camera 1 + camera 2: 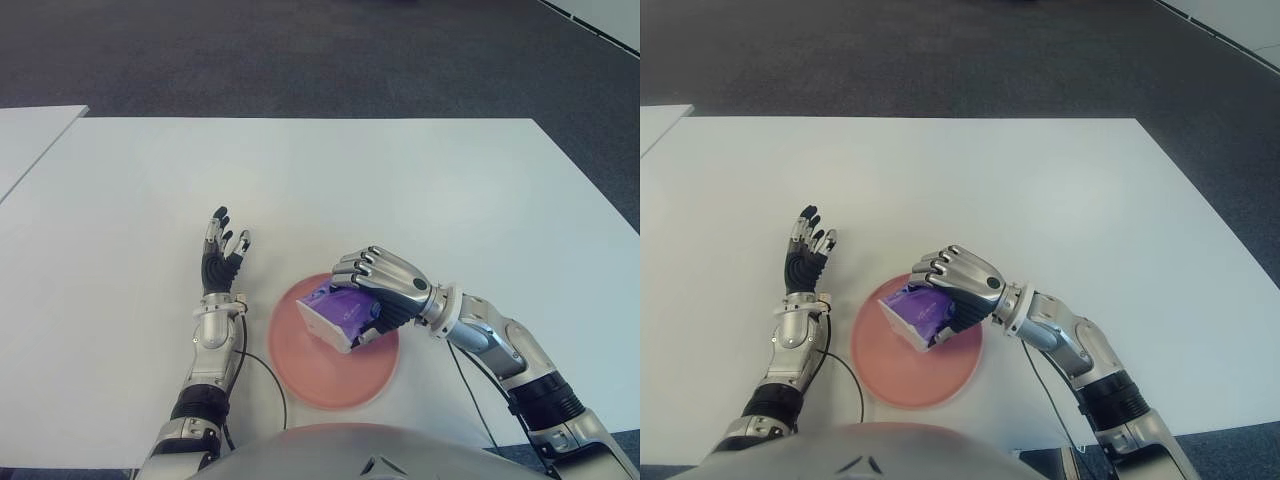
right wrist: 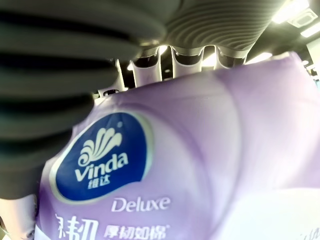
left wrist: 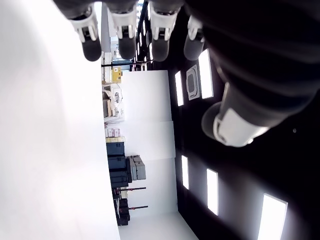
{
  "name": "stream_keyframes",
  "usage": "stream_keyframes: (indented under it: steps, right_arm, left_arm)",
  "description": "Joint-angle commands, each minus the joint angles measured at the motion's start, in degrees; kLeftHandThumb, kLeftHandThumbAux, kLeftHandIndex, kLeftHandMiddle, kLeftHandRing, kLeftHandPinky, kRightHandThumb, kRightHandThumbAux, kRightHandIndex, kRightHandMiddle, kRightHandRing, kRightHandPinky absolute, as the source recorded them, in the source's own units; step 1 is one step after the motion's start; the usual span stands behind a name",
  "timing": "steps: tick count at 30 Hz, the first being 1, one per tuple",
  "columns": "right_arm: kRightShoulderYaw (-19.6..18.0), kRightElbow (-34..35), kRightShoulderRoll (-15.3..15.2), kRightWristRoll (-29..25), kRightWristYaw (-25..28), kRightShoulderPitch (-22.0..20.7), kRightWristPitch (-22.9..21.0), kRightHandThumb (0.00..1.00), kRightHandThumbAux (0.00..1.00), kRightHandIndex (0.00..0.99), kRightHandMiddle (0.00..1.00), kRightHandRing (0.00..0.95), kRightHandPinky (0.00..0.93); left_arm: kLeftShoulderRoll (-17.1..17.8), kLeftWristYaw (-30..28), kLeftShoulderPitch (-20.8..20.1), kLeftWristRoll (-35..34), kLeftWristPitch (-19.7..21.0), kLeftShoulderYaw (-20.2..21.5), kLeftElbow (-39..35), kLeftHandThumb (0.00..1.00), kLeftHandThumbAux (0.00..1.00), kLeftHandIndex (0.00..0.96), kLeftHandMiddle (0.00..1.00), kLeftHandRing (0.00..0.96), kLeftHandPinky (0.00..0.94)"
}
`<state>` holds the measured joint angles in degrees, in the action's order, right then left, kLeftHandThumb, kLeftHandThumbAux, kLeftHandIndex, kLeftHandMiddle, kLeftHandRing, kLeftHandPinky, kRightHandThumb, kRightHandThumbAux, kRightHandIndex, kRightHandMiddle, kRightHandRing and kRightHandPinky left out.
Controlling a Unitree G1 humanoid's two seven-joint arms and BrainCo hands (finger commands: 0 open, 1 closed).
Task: Put the tissue paper into the plate.
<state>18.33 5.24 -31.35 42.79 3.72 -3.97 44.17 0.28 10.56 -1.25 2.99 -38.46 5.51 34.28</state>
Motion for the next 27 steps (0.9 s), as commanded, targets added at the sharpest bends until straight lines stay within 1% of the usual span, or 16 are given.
stream_keyframes:
  steps: [1,4,7,9,18,22,25,27]
  right_arm:
    - [0.47,0.58,-0.52,2.07,-0.14,1.88,-0.13,0.858,0.664,0.434,0.564,0.719,0.726]
    - [0.45,1.31,-0.79,3.13,-0.73,2.29,0.22,0.851,0.665,0.432,0.583,0.696,0.697]
    - [0.46,1.90,-0.98,3.88,-1.18,2.70,0.36,0.843,0.668,0.435,0.517,0.676,0.672]
    - [0.48,2.16,-1.11,4.13,-1.31,2.82,0.37,0.841,0.669,0.435,0.501,0.663,0.657]
    - [0.17,3.62,-1.68,5.34,-2.08,4.23,-0.37,0.838,0.670,0.434,0.483,0.625,0.623]
    - [0.23,3.72,-1.75,4.59,-1.49,5.11,-0.82,0.837,0.670,0.434,0.483,0.625,0.640]
    - [0.48,3.25,-1.52,3.12,-0.92,6.06,-1.27,0.837,0.670,0.434,0.485,0.658,0.708]
    - [0.63,2.80,-1.28,1.53,-0.46,6.36,-1.54,0.837,0.670,0.434,0.485,0.666,0.724]
  left_arm:
    - [-0.65,0.16,4.41,0.93,0.09,-0.51,3.82,0.193,0.629,0.073,0.033,0.000,0.001]
    - [-0.70,0.20,4.47,0.91,0.49,-0.51,3.43,0.193,0.627,0.074,0.032,0.000,0.000]
    - [-0.73,0.20,4.52,0.88,0.49,-0.49,3.40,0.196,0.626,0.076,0.030,0.000,0.000]
    - [-0.76,0.21,4.52,0.89,0.47,-0.50,3.37,0.198,0.625,0.074,0.029,0.000,0.001]
    - [-0.62,0.49,4.54,1.06,1.47,-0.40,2.71,0.189,0.616,0.063,0.026,0.000,0.000]
    - [-0.67,0.29,4.54,0.85,1.73,-0.33,2.48,0.192,0.619,0.066,0.026,0.000,0.000]
    - [-0.66,0.09,4.58,0.77,1.92,-0.35,2.33,0.197,0.622,0.066,0.024,0.000,0.000]
    - [-0.66,0.08,4.53,0.78,2.13,-0.37,2.23,0.198,0.622,0.066,0.024,0.000,0.000]
